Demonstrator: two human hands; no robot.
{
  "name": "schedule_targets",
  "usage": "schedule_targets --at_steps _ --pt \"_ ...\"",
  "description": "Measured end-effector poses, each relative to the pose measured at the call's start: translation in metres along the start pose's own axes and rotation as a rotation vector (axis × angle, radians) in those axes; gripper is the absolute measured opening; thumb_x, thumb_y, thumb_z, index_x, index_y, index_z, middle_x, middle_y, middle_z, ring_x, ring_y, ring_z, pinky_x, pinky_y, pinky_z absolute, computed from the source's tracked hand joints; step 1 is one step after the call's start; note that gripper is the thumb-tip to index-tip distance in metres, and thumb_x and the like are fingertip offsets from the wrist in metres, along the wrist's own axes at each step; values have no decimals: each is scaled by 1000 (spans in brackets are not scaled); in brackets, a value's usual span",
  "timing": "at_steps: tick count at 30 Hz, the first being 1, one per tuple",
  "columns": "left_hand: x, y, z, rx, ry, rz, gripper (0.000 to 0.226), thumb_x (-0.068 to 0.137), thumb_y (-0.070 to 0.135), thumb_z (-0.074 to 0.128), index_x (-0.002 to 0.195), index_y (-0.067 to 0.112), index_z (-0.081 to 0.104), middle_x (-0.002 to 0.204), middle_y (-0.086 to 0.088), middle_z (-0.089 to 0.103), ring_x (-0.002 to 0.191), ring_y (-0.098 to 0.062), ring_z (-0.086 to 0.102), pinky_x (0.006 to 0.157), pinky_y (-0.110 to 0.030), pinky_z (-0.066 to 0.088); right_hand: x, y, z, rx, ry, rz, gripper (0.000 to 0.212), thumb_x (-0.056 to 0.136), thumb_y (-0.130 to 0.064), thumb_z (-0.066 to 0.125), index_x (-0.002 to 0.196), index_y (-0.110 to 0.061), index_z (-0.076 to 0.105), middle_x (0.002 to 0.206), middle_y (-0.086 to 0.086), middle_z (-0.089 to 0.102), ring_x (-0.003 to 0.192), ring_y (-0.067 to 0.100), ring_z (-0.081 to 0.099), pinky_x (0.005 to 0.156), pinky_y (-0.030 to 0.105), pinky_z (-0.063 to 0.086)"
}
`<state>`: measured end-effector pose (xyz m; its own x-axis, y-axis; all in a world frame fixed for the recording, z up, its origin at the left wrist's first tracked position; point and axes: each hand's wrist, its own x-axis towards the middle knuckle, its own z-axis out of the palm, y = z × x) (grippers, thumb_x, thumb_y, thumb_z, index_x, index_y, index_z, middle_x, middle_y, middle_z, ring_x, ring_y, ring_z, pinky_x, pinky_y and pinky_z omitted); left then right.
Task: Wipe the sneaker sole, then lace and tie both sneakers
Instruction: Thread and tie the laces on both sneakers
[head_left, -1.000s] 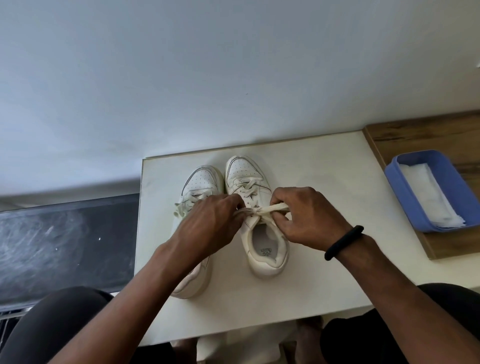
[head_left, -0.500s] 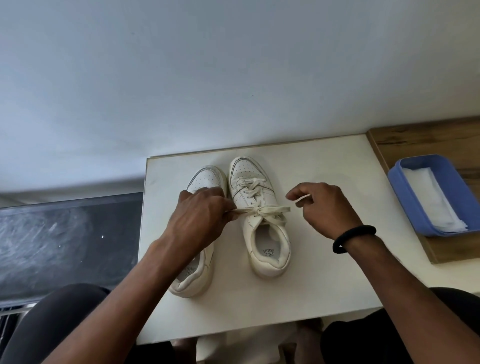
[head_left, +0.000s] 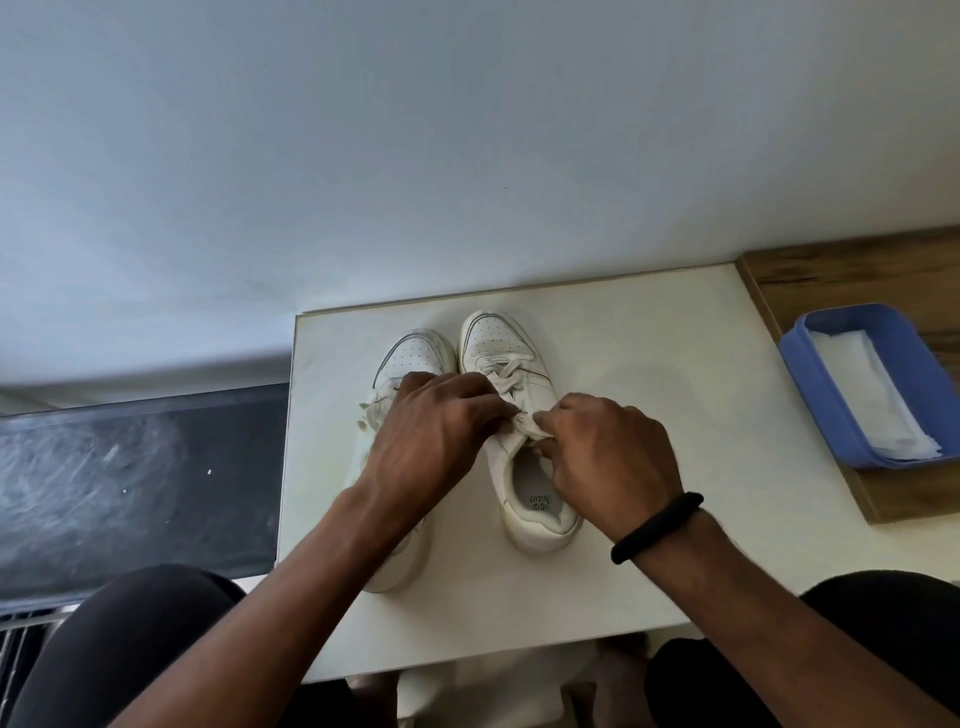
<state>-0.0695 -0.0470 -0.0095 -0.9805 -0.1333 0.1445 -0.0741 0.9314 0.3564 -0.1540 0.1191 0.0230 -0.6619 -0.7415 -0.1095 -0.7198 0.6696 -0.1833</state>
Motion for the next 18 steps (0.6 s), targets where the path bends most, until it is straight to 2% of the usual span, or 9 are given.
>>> schedule_targets --at_steps 3,5,9,12,14,16,18 --pt "-1 -6 0 -5 -1 -28 5 95 27 70 97 28 74 94 9 71 88 -24 70 76 -42 51 4 8 -8 -18 -15 58 12 93 -31 62 94 -26 72 93 -4 70 81 25 65 60 27 39" --pt "-1 -6 2 13 6 -23 2 94 25 72 95 27 72 93 10 69 86 -23 69 76 -41 52 7 12 -13 -16 -46 71 14 92 -33 64 87 -22 71 85 -2 70 75 24 63 60 27 38" --pt "0 -6 3 9 14 -26 3 95 27 72 94 28 70 92 11 68 86 -21 69 76 -41 51 11 23 -16 32 -89 116 14 94 -32 65 99 -33 77 91 0 73 86 27 69 62 26 41" --pt "-1 -9 1 -15 0 -29 1 95 29 72 95 28 72 93 10 69 87 -22 69 76 -44 53 9 23 -12 -39 -129 122 19 97 -25 58 100 -31 76 82 2 65 78 29 63 60 27 37" --pt "-2 -11 -2 -38 -11 -37 7 95 32 71 98 28 75 97 10 71 89 -23 70 75 -47 55 9 20 -10 -43 -161 121 22 97 -21 54 99 -28 74 78 1 60 75 29 59 60 28 40" --pt "-2 -13 -11 -71 -4 -75 18 95 35 65 103 26 78 104 7 73 93 -24 72 75 -47 57 10 25 -6 42 -200 142 27 95 -21 53 110 -31 73 95 5 70 88 33 66 69 33 53" --pt "-4 -17 -24 -121 47 -185 20 97 32 62 107 25 78 111 5 73 99 -25 71 80 -45 58 10 31 -6 156 -239 176 40 94 -22 52 130 -35 63 114 7 71 104 34 66 85 41 56"
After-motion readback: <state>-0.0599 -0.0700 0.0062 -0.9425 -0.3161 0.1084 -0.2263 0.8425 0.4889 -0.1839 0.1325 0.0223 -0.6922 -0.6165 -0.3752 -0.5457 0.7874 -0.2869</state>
